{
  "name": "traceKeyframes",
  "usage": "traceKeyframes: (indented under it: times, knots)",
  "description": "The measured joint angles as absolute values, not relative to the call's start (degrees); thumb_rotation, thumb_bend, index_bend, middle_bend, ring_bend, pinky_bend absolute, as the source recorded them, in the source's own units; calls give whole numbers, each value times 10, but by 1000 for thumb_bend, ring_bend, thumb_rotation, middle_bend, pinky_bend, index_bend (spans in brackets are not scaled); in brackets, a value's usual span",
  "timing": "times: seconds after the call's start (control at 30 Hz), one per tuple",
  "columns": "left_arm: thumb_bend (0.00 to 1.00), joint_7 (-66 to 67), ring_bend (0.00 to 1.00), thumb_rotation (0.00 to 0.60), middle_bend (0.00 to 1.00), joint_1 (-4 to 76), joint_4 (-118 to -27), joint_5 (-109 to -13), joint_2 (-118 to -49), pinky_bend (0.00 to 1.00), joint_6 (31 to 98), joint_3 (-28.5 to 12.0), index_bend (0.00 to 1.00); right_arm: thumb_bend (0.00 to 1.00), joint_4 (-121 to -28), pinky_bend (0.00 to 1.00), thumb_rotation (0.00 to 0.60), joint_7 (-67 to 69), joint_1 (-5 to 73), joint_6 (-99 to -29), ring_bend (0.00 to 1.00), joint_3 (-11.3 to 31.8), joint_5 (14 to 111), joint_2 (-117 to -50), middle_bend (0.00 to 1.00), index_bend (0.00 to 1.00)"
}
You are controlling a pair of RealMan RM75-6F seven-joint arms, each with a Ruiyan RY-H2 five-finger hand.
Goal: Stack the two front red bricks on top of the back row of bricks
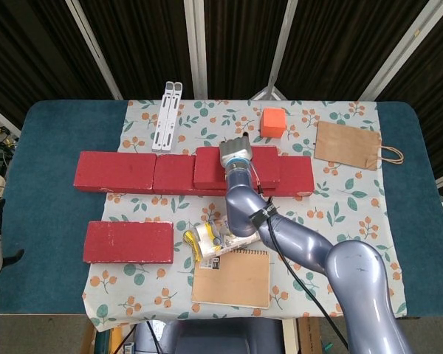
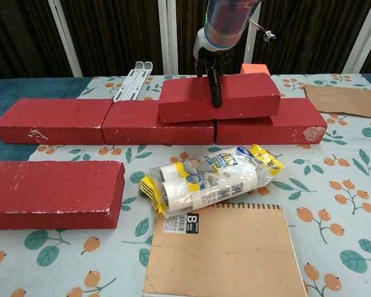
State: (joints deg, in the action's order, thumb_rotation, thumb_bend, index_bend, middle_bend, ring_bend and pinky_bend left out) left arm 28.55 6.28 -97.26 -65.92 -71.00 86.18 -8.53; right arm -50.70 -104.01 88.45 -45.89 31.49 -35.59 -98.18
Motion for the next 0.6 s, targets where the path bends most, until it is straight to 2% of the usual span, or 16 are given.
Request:
traceKeyframes:
  times: [0.6]
  knots:
    - [0, 288, 0, 600, 0, 66, -970, -655, -712, 62, 862, -84, 53, 62, -493, 0, 600, -1058, 877, -463, 163, 341, -342, -998, 261, 298]
